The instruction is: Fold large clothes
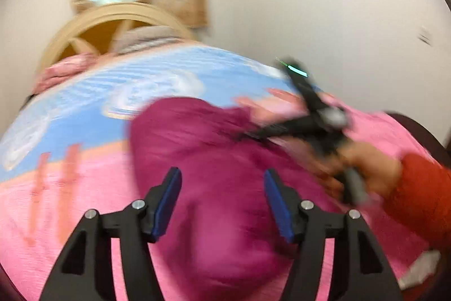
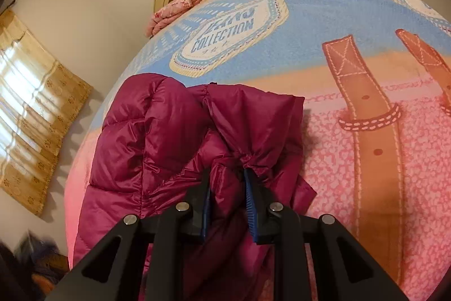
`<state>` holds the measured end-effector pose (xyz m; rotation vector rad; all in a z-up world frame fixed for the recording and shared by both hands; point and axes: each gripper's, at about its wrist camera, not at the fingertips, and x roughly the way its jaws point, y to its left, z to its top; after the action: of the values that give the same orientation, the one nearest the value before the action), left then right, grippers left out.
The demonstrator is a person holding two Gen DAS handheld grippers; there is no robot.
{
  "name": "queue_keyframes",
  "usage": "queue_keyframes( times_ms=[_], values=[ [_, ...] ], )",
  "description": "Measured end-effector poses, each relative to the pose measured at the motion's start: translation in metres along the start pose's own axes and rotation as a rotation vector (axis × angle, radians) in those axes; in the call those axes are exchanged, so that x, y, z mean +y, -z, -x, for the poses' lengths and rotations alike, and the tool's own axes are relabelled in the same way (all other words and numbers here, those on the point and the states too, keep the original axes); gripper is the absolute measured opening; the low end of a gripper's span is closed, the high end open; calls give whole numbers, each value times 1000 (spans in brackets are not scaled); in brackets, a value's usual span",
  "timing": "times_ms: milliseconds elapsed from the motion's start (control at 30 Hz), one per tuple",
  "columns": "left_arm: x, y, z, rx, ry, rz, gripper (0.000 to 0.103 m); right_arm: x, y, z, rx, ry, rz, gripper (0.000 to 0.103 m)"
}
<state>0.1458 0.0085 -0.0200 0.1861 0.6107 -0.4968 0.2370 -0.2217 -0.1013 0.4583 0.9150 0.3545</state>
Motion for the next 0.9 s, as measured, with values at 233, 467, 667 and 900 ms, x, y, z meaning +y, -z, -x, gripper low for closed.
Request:
queue_keyframes(
  times_ms=[233,467,667,900],
  values=[
    [74,-32,-65,2,-106,204,63,-5,7,4,-25,-24,-14,21],
    [64,-42,-126,74,-77,223,63,-8,10,3,-30,-42,-10,22],
    [28,-49,-156,123,-106,87,67,-21,11,0,-33,-94,-45,20],
    [12,-36,-174,152,-153,32,70,-43,17,4,-53,-193,-145,20]
  ],
)
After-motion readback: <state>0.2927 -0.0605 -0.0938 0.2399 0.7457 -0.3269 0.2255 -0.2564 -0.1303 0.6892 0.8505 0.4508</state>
